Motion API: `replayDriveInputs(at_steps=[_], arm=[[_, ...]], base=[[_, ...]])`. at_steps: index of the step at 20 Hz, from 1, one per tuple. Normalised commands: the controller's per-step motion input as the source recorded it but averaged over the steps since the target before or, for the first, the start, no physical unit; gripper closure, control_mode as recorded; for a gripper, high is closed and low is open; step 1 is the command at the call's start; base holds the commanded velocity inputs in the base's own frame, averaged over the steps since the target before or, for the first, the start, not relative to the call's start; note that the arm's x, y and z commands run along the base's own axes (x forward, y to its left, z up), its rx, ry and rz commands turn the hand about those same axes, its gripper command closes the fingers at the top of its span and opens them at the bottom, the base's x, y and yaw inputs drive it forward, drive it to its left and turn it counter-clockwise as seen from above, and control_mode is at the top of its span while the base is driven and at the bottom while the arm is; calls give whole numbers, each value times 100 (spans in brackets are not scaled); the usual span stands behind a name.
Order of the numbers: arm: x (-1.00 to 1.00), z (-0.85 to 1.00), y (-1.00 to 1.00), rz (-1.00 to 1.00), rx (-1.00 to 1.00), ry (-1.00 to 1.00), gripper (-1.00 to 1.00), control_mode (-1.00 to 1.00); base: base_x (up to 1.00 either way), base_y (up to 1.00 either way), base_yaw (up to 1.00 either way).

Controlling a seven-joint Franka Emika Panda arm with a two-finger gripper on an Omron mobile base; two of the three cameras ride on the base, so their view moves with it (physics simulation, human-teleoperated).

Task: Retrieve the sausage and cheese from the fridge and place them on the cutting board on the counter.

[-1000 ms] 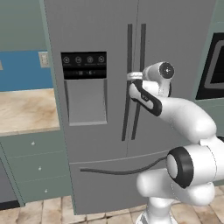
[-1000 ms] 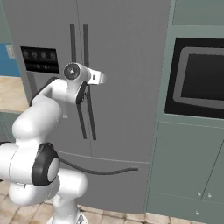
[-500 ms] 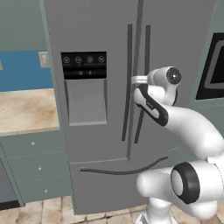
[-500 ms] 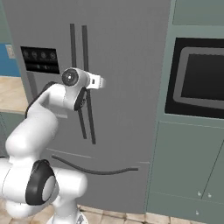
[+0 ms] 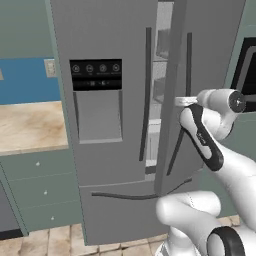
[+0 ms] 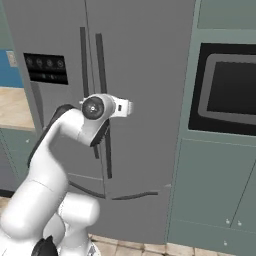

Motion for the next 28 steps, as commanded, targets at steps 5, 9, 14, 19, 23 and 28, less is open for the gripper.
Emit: replayDriveInputs(at_steps=[5,9,14,19,23,28], arm=[[-66,0,-100,0,0,0,100,-100],[-57,0,-100,0,0,0,100,-100],[-45,0,-99,1,0,0,100,-100],[-8,0,-79,6,1,0,100,-100],[1,0,-15,5,1,0,-100,-100],[-11,0,4,15,-1,-9,-100,-100]], base=[[0,0,0],[0,0,0],[0,0,0],[0,0,0],[0,0,0],[0,0,0]])
